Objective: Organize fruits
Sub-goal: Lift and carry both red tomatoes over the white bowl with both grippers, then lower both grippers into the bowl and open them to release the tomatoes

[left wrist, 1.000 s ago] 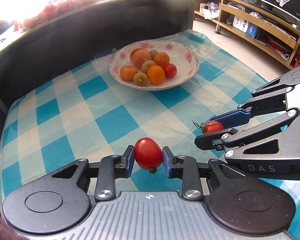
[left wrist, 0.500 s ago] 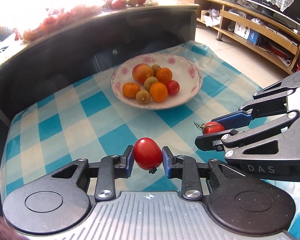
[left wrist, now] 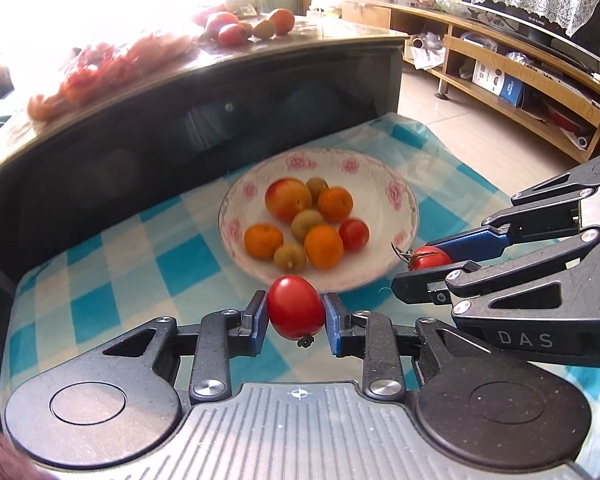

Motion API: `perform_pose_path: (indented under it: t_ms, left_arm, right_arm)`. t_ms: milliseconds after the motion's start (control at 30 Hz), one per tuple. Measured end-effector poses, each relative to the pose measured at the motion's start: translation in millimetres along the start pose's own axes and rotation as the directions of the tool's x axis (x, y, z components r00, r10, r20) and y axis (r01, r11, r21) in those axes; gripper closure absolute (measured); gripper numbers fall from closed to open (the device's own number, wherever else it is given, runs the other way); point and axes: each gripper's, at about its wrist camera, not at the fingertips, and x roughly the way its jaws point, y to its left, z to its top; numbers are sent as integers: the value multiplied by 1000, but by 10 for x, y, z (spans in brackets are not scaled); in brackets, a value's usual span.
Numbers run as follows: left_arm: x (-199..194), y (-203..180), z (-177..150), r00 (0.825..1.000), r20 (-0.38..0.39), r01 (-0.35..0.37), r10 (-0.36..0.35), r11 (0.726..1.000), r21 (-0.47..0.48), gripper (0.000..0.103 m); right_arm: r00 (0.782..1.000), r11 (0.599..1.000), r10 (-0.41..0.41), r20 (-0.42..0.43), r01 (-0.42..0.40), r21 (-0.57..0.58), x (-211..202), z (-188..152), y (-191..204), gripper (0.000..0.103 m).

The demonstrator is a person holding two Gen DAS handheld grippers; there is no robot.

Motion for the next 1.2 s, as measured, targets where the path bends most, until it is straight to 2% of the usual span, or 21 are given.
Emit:
perform_pose_path:
  t_ms: [567,1200]
  left_arm:
    - [432,17,361,1000,-5,-8,8,1000,10,67]
    - [688,73,415,1000,-22,-20,20,1000,-4,67]
  right_arm:
    - [1000,1000,-20,22,19,25,286,259,-357,71]
    - [1000,998,2,15,-2,55,538,360,-511,71]
